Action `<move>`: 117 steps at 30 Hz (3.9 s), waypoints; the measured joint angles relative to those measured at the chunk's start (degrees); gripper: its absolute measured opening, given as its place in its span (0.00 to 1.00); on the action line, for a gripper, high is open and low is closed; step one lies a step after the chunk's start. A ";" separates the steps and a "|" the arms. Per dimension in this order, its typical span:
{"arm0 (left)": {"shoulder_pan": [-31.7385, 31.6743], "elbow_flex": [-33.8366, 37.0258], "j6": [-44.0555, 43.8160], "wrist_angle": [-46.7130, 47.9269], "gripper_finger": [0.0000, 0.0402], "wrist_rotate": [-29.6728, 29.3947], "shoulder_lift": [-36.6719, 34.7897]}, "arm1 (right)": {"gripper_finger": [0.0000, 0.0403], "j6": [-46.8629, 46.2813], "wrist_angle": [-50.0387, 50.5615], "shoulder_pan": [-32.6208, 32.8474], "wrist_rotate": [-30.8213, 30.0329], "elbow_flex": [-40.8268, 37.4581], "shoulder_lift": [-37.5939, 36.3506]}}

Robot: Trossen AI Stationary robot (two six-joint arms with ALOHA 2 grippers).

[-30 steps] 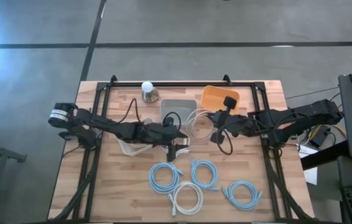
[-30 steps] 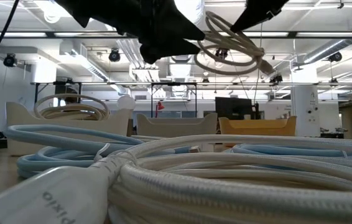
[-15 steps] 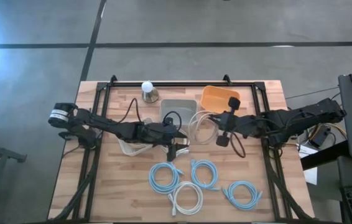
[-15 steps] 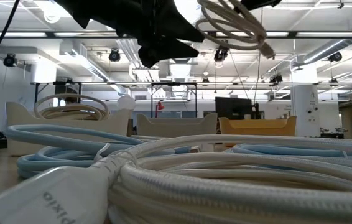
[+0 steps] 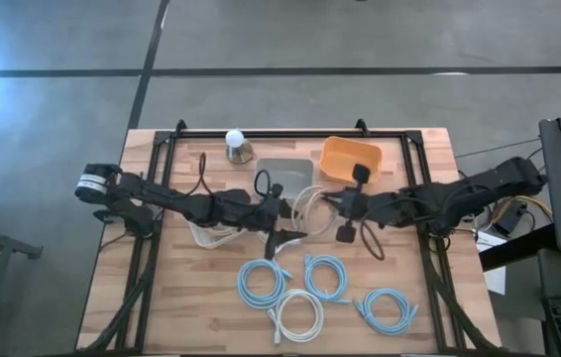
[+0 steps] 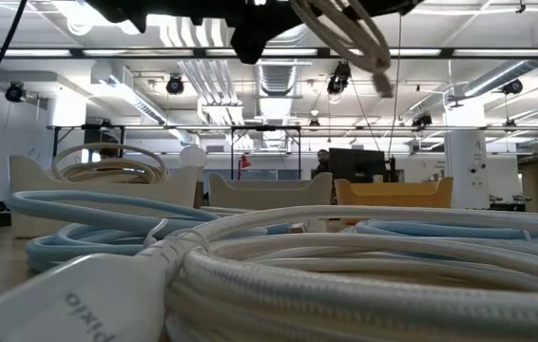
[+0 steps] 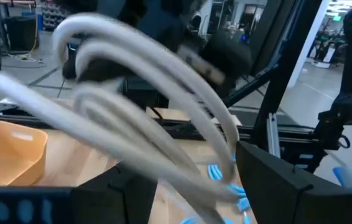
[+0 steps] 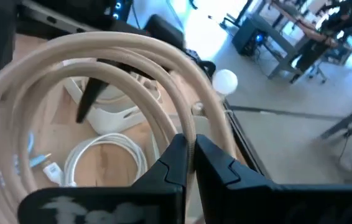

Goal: Sort HDMI cables
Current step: Put the brown HDMI cable into the white bin

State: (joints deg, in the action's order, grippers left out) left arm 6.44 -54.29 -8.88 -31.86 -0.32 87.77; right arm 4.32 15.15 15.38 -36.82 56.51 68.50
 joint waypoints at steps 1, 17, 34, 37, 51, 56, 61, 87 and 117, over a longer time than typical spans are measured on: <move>0.00 -0.10 -0.06 0.00 0.56 0.00 0.00 | 0.03 0.99 -1.12 -0.01 -0.02 0.00 0.94; -0.07 0.09 -4.76 4.50 0.56 0.14 0.07 | 0.03 6.05 -1.70 0.02 -7.84 0.55 5.82; -0.15 -0.06 -5.38 3.15 0.49 -5.57 0.07 | 0.03 4.19 -1.87 -0.02 -8.12 0.44 5.76; -0.33 -0.06 -6.31 3.61 0.38 -5.57 0.07 | 0.03 2.86 -1.87 -0.02 -7.98 0.42 5.76; -2.00 -0.06 -8.89 17.32 0.08 -5.05 -2.27 | 0.20 -2.42 0.33 -0.10 0.24 0.31 5.76; -2.22 -0.25 -11.54 26.80 0.10 -6.47 -8.52 | 0.30 -8.65 5.71 0.04 1.25 0.09 5.76; -2.20 -0.32 -16.35 41.09 0.08 -7.47 -17.21 | 0.36 -9.49 5.59 0.00 1.09 -1.85 5.76; -1.79 16.05 -33.52 64.65 0.09 5.68 -42.30 | 0.36 -13.23 5.63 0.00 0.82 -3.80 5.76; -1.99 22.15 -37.54 71.98 0.37 -2.89 -42.95 | 0.37 -11.17 5.54 -0.02 0.79 -3.82 5.76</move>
State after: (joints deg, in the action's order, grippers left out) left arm 4.45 -32.14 -46.43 40.12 -3.20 44.81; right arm -6.84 20.69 15.35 -36.02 52.69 74.26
